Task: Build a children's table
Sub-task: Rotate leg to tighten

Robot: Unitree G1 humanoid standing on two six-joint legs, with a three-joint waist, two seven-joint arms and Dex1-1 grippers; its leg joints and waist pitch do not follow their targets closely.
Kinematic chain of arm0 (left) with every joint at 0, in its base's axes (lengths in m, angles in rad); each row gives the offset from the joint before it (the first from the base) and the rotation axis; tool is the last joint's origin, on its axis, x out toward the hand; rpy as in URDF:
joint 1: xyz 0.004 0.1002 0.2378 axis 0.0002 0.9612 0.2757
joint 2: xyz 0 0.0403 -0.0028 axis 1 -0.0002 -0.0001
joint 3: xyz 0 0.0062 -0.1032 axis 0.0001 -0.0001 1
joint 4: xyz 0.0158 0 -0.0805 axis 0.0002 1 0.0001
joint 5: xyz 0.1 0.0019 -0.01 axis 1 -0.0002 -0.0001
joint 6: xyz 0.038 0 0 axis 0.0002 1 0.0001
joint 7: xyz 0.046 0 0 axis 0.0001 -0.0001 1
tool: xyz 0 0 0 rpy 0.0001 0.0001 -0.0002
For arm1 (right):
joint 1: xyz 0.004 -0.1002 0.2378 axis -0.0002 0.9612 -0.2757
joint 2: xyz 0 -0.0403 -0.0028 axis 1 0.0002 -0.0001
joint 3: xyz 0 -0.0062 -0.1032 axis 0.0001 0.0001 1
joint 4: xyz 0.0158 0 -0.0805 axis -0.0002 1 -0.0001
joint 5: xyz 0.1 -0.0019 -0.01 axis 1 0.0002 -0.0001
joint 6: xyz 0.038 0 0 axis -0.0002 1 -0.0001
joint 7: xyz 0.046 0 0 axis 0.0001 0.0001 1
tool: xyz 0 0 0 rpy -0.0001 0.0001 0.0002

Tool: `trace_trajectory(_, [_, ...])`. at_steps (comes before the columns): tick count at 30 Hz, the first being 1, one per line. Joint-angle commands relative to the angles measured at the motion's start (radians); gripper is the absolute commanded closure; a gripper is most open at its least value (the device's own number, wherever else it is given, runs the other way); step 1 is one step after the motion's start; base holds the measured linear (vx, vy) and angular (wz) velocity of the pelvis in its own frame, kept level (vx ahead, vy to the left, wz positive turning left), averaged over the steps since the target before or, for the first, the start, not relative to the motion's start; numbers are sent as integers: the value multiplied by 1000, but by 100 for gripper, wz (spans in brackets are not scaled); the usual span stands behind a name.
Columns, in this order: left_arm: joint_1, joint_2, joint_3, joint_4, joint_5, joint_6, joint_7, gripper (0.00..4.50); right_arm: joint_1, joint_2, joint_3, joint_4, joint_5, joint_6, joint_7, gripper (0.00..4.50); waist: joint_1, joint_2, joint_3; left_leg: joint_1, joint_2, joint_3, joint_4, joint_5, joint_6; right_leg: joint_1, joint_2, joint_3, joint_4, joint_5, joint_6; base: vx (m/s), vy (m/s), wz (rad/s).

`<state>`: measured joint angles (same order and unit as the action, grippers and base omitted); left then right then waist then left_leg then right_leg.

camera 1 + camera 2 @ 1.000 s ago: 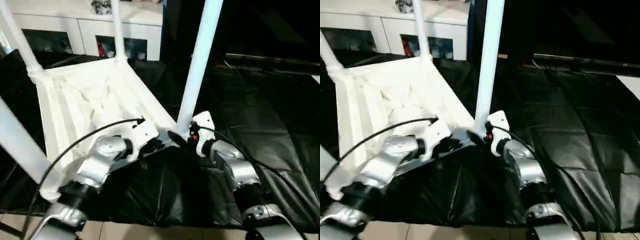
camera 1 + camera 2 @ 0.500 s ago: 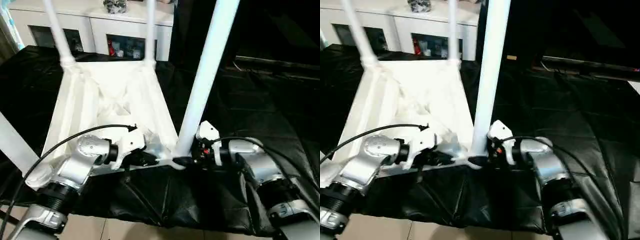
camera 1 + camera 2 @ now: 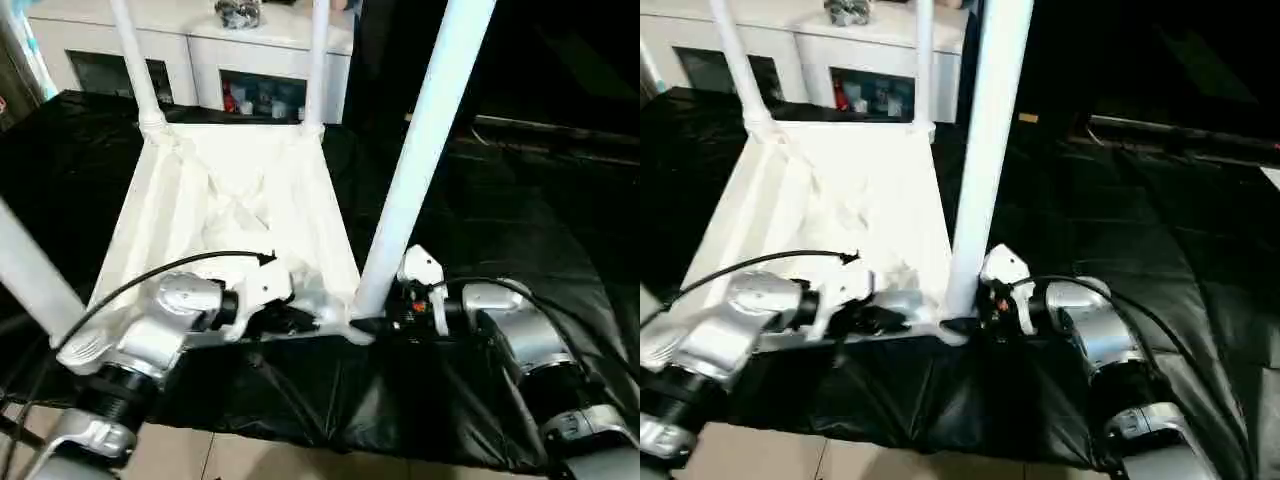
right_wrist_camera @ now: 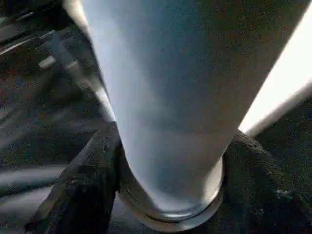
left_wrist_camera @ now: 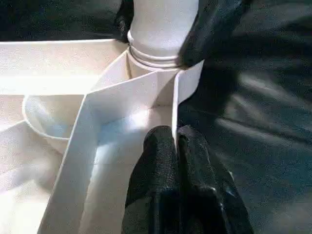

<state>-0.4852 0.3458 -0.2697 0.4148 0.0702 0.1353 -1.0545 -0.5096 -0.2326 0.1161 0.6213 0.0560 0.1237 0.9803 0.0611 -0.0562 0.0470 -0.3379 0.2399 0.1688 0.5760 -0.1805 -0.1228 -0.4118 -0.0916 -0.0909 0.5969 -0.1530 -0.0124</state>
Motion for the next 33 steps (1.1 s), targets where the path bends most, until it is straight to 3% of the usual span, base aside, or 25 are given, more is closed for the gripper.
trace_trajectory(1, [-42, -74, -22, -2, 12, 15, 110, 450, -13, 78, 30, 22, -7, 13, -95, 184, -3, 7, -55, -1, -16, 11, -67, -314, 0, 45, -37, 34, -87, -478, -117, 0, 0, 0])
trace_trajectory(2, [-47, -88, -22, -2, 17, 24, 133, 450, -15, 94, 19, 31, -6, 17, -135, 184, -9, 6, -55, -4, -17, 8, -66, -320, -1, 46, -38, 31, -94, -527, -89, 0, 0, 0])
trace_trajectory(4, [-57, -144, -13, -12, 26, 80, 214, 450, -27, 159, -6, 68, -26, 29, -299, 184, -14, 6, -55, -6, -17, 8, -67, -318, -3, 43, -37, 29, -97, -537, -77, 0, 0, 0])
trace_trajectory(7, [-55, -191, -7, -22, 34, 127, 279, 450, -32, 223, -26, 73, -17, 44, -389, 184, -23, 4, -57, -6, -20, 6, -65, -319, 1, 42, -35, 26, -98, -538, -74, 0, 0, 0])
trace_trajectory(10, [-51, -221, -17, -13, 50, 124, 308, 450, -23, 269, -1, 48, -28, 20, -388, 184, -25, 10, -58, -6, -20, 8, -65, -323, 15, 39, -34, 28, -99, -507, -80, 0, 0, 0])
trace_trajectory(11, [-52, -222, -18, -11, 51, 121, 307, 450, -21, 271, 4, 44, -28, 16, -380, 149, -25, 8, -59, -7, -20, 9, -65, -318, 20, 41, -32, 29, -96, -486, -85, 0, 0, 0])
trace_trajectory(13, [-52, -217, -26, -2, 47, 107, 287, 450, -9, 272, 10, 17, -9, 9, -334, 149, -24, 10, -59, -8, -18, 9, -67, -311, 25, 41, -31, 31, -92, -450, -99, 0, 0, 0])
trace_trajectory(14, [-52, -216, -27, -1, 46, 105, 284, 450, -8, 272, 9, 13, -5, 9, -328, 128, -23, 10, -60, -9, -17, 10, -67, -307, 26, 42, -32, 33, -90, -432, -106, 0, 0, 0])
trace_trajectory(15, [-50, -206, -31, -2, 43, 96, 267, 450, -2, 257, 12, 0, 0, 12, -303, 110, -21, 22, -58, -7, -18, 9, -69, -312, 25, 42, -32, 33, -90, -428, -111, 0, 0, 0])
trace_trajectory(17, [-43, -191, -33, -15, 35, 96, 237, 450, 6, 224, 34, -16, -15, 4, -271, 103, -23, 14, -60, -9, -18, 10, -68, -318, 30, 45, -32, 33, -89, -419, -118, 0, 0, 0])
trace_trajectory(18, [-36, -171, -35, -23, 25, 85, 201, 450, 12, 182, 59, -32, -26, -8, -216, 103, -20, 26, -60, -7, -18, 9, -69, -320, 29, 45, -33, 33, -89, -417, -121, 0, 0, 0])
trace_trajectory(19, [-36, -171, -35, -23, 25, 85, 201, 450, 12, 182, 59, -32, -26, -8, -216, 103, -22, 20, -61, -11, -17, 11, -67, -315, 36, 49, -31, 33, -88, -400, -126, 0, 0, 0])
trace_trajectory(23, [-23, -125, -41, -41, -5, 39, 91, 450, -3, 99, 54, -35, -6, -4, -83, 103, -20, 27, -64, -12, -15, 12, -65, -269, 45, 51, -31, 38, -76, -310, -167, 0, 0, 0])
trace_trajectory(26, [-15, -86, -40, -57, -24, 28, 18, 450, -9, 37, 64, -49, 4, -4, 29, 103, -19, 24, -67, -13, -14, 15, -62, -240, 62, 55, -30, 38, -67, -236, -202, 0, 0, 0])
trace_trajectory(29, [-8, -51, -39, -64, -31, 13, -29, 450, -8, -10, 85, -63, 7, -16, 119, 103, -16, 22, -68, -12, -11, 17, -60, -220, 74, 56, -32, 39, -62, -214, -219, 0, 0, 0])
trace_trajectory(33, [-1, 5, -36, -72, -54, -3, -120, 450, -8, -56, 106, -85, 17, -24, 234, 103, -9, 19, -64, -11, -11, 18, -62, -230, 72, 53, -32, 40, -66, -254, -210, 0, 0, 0])
